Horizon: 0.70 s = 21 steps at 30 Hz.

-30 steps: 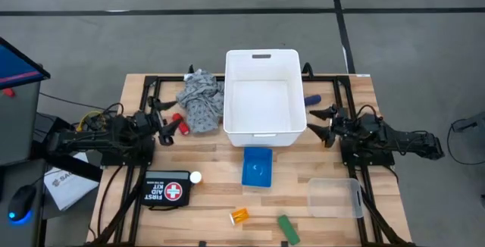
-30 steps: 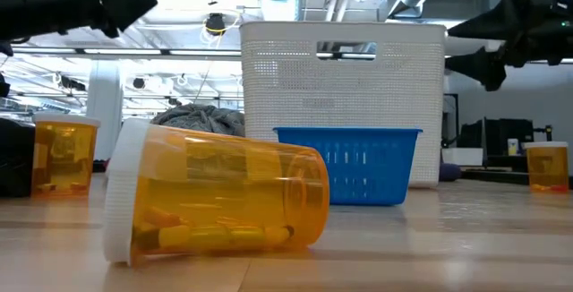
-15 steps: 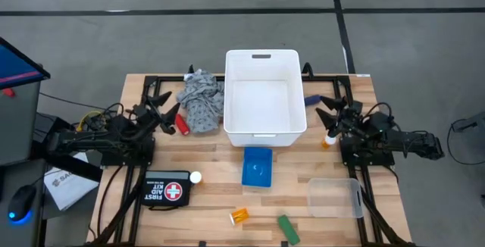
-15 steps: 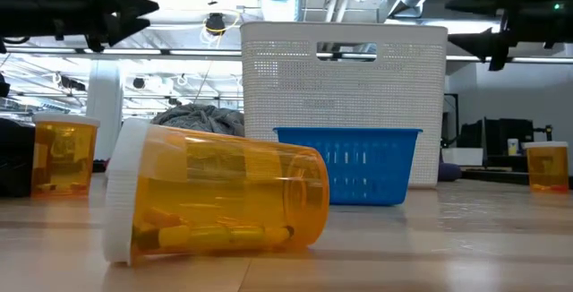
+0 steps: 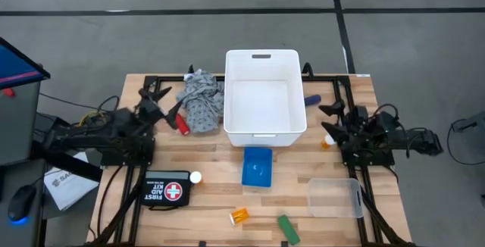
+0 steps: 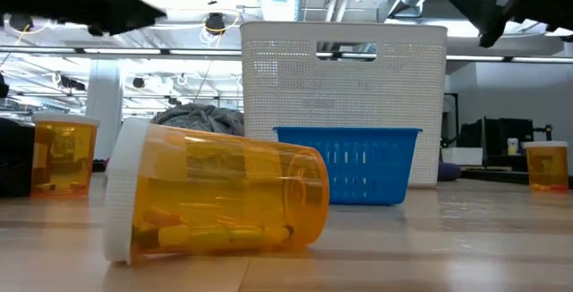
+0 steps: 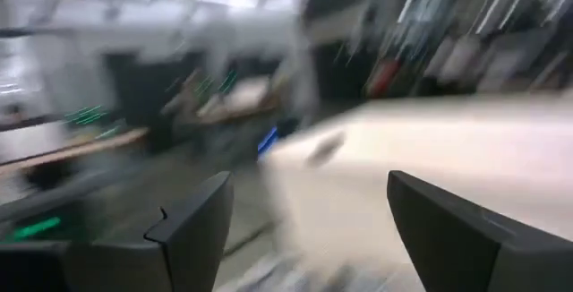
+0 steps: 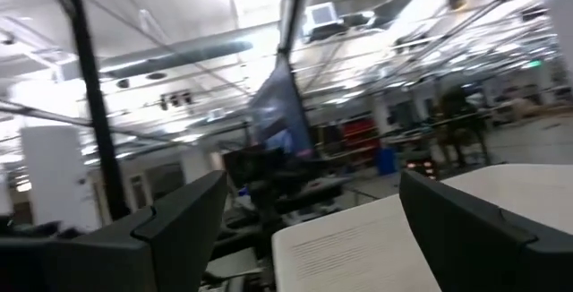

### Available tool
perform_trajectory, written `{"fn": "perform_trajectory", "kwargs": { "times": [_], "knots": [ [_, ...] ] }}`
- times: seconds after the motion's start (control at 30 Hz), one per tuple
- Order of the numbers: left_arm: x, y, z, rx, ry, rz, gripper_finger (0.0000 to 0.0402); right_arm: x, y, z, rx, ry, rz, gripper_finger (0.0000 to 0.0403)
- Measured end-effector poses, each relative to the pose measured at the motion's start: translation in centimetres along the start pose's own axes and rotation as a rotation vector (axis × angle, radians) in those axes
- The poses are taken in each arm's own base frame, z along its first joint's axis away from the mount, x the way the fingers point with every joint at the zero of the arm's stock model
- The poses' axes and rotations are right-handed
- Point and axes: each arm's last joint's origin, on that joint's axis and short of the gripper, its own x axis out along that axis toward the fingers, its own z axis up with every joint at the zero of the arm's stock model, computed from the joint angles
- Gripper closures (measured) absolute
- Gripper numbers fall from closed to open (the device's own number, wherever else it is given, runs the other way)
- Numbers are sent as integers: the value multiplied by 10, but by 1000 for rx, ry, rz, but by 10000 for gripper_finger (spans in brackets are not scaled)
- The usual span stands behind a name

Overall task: Pick & place medical supplies in basket/bin
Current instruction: Put the gray patient gown into the white bin

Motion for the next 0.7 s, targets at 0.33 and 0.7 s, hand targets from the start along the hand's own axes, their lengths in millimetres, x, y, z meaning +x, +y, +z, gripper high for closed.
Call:
{"fn": "perform_trajectory", "kwargs": {
  "times": [0.33,0.7],
  "knots": [
    [77,-33,33,435,484,125,65,-1,10,-1,30,24,165,75],
    [170,4,-30,325,1003,98,32,-4,20,0,86,38,296,75]
  ]
}}
